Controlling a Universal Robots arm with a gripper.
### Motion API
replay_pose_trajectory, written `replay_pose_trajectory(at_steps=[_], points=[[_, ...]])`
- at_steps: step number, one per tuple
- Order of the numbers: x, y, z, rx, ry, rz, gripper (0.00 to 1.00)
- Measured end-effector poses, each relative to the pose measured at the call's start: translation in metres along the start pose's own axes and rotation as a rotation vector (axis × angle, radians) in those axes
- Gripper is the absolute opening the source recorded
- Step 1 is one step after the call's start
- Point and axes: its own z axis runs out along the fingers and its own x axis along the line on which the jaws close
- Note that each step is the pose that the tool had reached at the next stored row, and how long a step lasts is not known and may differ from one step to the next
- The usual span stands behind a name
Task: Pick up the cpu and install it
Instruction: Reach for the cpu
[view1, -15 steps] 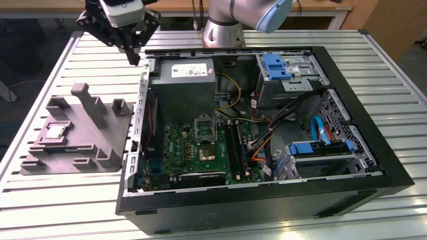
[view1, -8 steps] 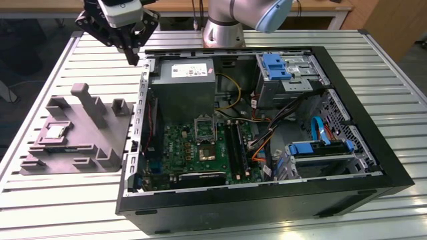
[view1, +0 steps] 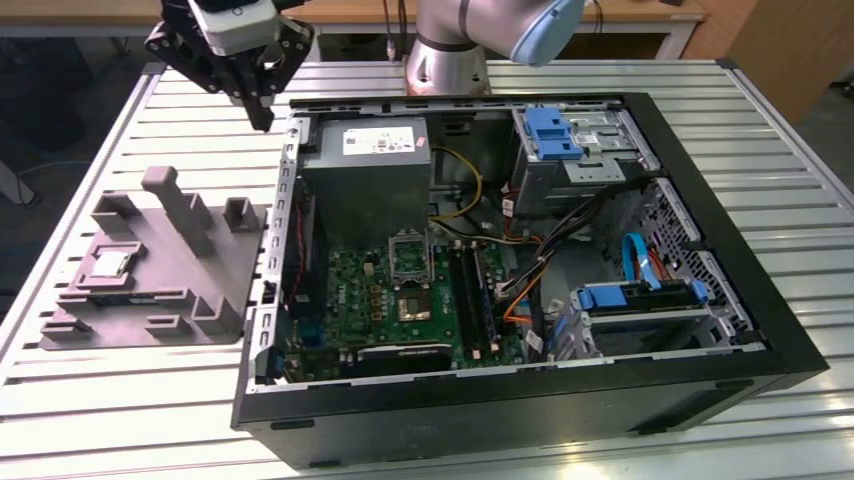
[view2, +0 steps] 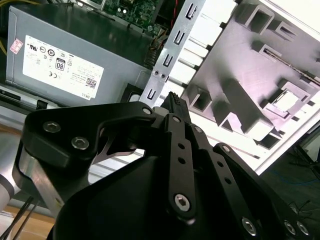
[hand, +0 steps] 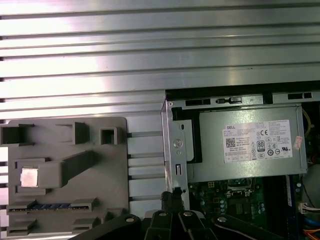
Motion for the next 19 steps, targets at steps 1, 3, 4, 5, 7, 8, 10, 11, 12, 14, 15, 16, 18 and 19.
replay_pose_trajectory(at_steps=[1, 3, 4, 5, 7, 8, 10, 11, 12, 14, 15, 16, 18, 19], points=[[0.0008, -0.0001, 0.0, 0.0, 0.0, 0.0, 0.11], [0.0023, -0.0002, 0.0, 0.0, 0.0, 0.0, 0.11], [0.0033, -0.0002, -0.0001, 0.0, 0.0, 0.0, 0.11], [0.0043, -0.0003, -0.0001, 0.0, 0.0, 0.0, 0.11], [0.0071, -0.0005, -0.0001, 0.0, 0.0, 0.0, 0.11], [0.0081, -0.0005, -0.0002, 0.0, 0.0, 0.0, 0.11], [0.0099, -0.0007, -0.0002, 0.0, 0.0, 0.0, 0.11], [0.0108, -0.0007, -0.0002, 0.0, 0.0, 0.0, 0.11], [0.0118, -0.0008, -0.0001, -0.0001, -0.0001, 0.0, 0.11], [0.0134, -0.0009, -0.0002, 0.0, 0.0, 0.0, 0.11], [0.0141, -0.001, -0.0002, 0.0, 0.0, 0.0, 0.11], [0.0149, -0.0011, -0.0002, 0.0, 0.0, 0.0, 0.11], [0.0166, -0.0012, -0.0003, 0.0, 0.0, 0.0, 0.11], [0.0174, -0.0013, -0.0003, 0.0, 0.0, 0.0, 0.11]])
